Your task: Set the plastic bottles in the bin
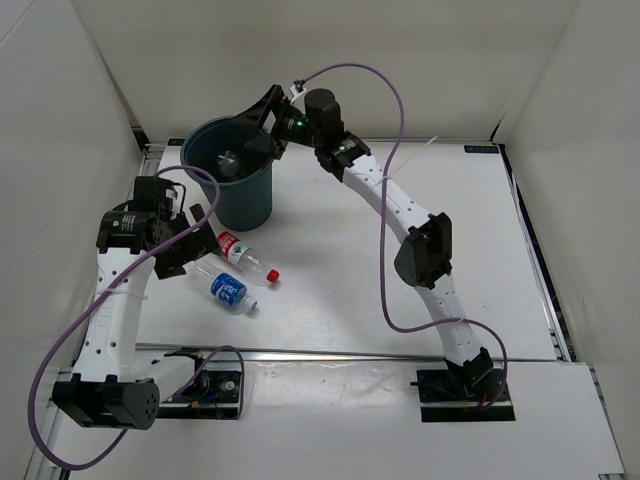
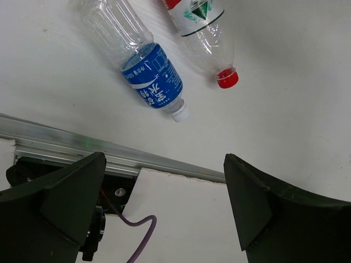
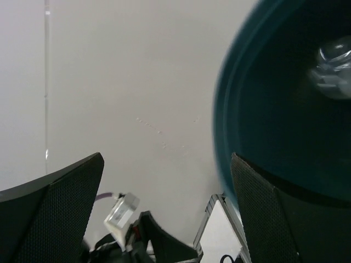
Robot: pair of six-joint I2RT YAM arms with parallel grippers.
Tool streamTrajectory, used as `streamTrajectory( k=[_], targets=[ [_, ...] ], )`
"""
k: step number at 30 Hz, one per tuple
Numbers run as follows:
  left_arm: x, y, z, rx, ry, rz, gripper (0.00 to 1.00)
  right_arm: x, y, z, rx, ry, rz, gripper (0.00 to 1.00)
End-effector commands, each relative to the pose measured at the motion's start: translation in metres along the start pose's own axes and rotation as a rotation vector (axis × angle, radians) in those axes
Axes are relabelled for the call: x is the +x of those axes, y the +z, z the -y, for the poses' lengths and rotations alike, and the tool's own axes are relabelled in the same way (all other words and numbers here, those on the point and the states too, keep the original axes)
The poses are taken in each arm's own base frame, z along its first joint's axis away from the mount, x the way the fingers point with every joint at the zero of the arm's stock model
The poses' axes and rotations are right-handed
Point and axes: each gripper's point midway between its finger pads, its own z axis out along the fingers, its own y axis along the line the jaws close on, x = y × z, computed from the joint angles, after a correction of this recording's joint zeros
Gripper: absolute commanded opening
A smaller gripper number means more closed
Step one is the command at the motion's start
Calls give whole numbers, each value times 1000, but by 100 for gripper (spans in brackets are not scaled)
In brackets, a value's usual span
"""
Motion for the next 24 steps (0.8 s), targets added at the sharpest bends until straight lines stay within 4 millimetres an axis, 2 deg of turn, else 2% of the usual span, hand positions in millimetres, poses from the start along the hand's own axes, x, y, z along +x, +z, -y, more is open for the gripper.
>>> streamTrajectory(
  k=[1,3,4,6,7,8,10,11,12,13,14,15,16,17,18,19,20,22,23,24],
  targets=[
    [-16,-19,6,29,0,99,100,-14,-49,-96,-124,-158,55,100],
    [-21,-21,7,29,-12,120,100,-5,-61,-110,-140,-164,22,100],
    [-21,-21,7,30,-26,120,100,1,-65,-110,-133,-169,-11,100],
    [-26,-23,3,0,-53,149,100,-2,-87,-136,-154,-216,9,100],
    [-29,-25,3,-3,-75,163,100,-5,-94,-134,-134,-245,17,100],
    [-31,-25,0,-22,-76,175,100,-14,-116,-153,-146,-280,48,100],
    [-35,-25,2,-19,-112,193,100,-28,-137,-152,-89,-308,97,100],
    [-35,-23,1,-17,-157,207,100,-39,-158,-156,-68,-356,131,100],
    [-35,-24,2,-1,-191,227,100,-44,-169,-152,-41,-368,142,100],
    [-29,-12,-4,-28,-240,217,100,-48,-178,-146,-9,-369,149,100],
    [-27,-6,-8,-52,-387,218,100,-56,-201,-146,27,-371,176,100],
    [-24,1,-12,-70,-444,220,100,-53,-206,-126,66,-358,143,100],
    [-25,6,-18,-81,-498,228,100,-55,-215,-119,86,-343,139,100],
    [-17,17,-20,-69,-511,199,100,-58,-234,-118,110,-343,152,100],
    [-19,23,-9,-4,-521,179,100,-57,-241,-113,125,-341,149,100],
    [-18,26,-10,15,-549,171,100,-55,-246,-98,157,-337,133,100],
    [-9,37,-13,5,-567,134,100,-58,-260,-100,167,-346,155,100],
    [-8,47,-11,36,-627,126,100,-55,-271,-92,189,-325,156,100],
    [1,61,-16,37,-649,107,100,-55,-280,-86,202,-313,162,100],
    [2,68,-13,65,-676,104,100,-53,-284,-86,197,-308,151,100]
  ],
)
